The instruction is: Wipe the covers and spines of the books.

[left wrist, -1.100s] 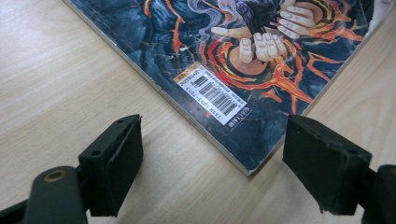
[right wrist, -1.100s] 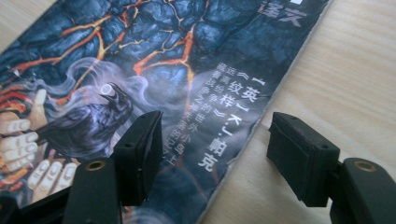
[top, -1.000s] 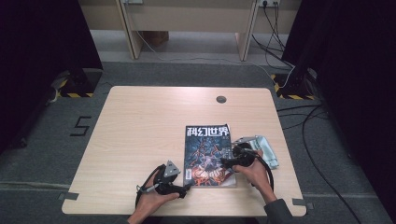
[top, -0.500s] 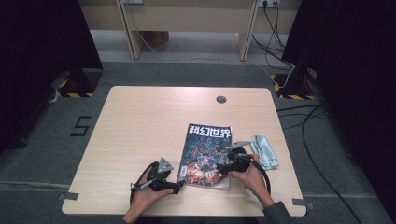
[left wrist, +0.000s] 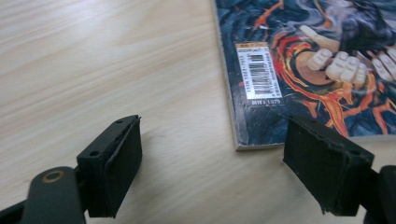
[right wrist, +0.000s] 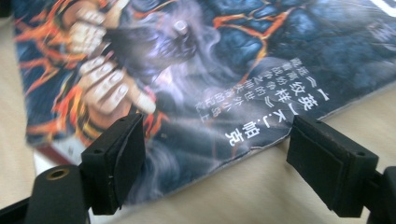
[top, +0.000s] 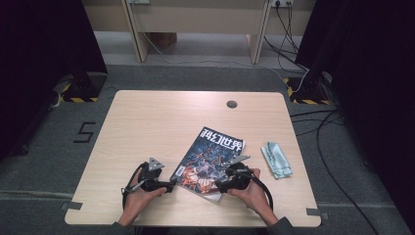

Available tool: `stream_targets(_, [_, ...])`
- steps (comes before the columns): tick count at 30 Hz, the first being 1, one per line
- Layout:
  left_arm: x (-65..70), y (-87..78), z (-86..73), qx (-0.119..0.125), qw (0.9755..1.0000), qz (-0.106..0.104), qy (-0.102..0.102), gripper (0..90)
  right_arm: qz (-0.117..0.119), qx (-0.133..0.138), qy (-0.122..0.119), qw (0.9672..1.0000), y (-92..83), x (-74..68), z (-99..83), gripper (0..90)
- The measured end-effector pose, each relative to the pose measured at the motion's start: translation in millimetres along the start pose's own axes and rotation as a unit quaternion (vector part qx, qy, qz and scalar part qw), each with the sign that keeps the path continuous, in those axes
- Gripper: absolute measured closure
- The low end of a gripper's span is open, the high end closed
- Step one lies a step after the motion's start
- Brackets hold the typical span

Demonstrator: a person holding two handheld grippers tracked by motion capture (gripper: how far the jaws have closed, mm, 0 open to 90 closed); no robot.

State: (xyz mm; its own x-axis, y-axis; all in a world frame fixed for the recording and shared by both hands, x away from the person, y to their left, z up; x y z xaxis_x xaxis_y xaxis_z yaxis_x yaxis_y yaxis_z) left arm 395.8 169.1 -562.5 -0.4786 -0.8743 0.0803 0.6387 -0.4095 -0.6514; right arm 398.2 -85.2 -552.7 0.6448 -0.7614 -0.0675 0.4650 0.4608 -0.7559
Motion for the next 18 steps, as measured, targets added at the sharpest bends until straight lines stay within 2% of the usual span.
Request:
stream_targets(6, [-22.7, -0.8, 1.6, 0.005, 0.9994, 0.025, -0.021, 19.5, 0.011, -0.003, -0.009, 0.9999, 3.7, -21.2, 0.7, 17.8])
stream_targets(9, [-26.2, -1.2, 2.1, 0.008, 0.9992, 0.029, -0.026, 21.3, 0.019, -0.007, -0.016, 0.9997, 4.0, -27.2, 1.0, 18.2])
stream_targets(11, [-22.2, -2.3, 1.1, 0.006, 0.9994, 0.025, -0.023, 21.5, 0.021, -0.006, -0.013, 0.9997, 2.8, -25.5, 1.5, 22.7])
stream_targets(13, [-13.1, -4.6, 0.3, 0.010, 0.9996, 0.012, -0.024, 21.6, 0.030, 0.004, -0.013, 0.9994, -0.9, -19.3, 3.7, 31.6])
stream_targets(15, [-4.5, -6.6, -0.3, 0.016, 0.9995, 0.001, -0.026, 21.9, 0.030, 0.016, -0.011, 0.9994, -4.5, -10.7, 7.4, 30.5])
stream_targets(18, [13.5, -11.2, -1.7, 0.021, 0.9993, -0.019, -0.024, 22.0, 0.014, 0.037, -0.004, 0.9992, -11.1, 8.0, 15.4, 30.7])
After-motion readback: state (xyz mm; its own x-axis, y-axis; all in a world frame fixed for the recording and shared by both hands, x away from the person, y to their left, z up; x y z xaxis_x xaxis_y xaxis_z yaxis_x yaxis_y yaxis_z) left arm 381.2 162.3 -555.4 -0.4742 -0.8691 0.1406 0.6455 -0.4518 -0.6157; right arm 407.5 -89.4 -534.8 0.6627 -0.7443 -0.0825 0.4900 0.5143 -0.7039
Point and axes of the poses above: each handheld gripper's, and its own axes: y roughly forward along the jaws, z roughly out of its top, x roughly to its right, the point moved 7 cm from there along y, roughly forward along the jaws, and after that the axes turned 6 degrees about x, right-handed, at the moved point
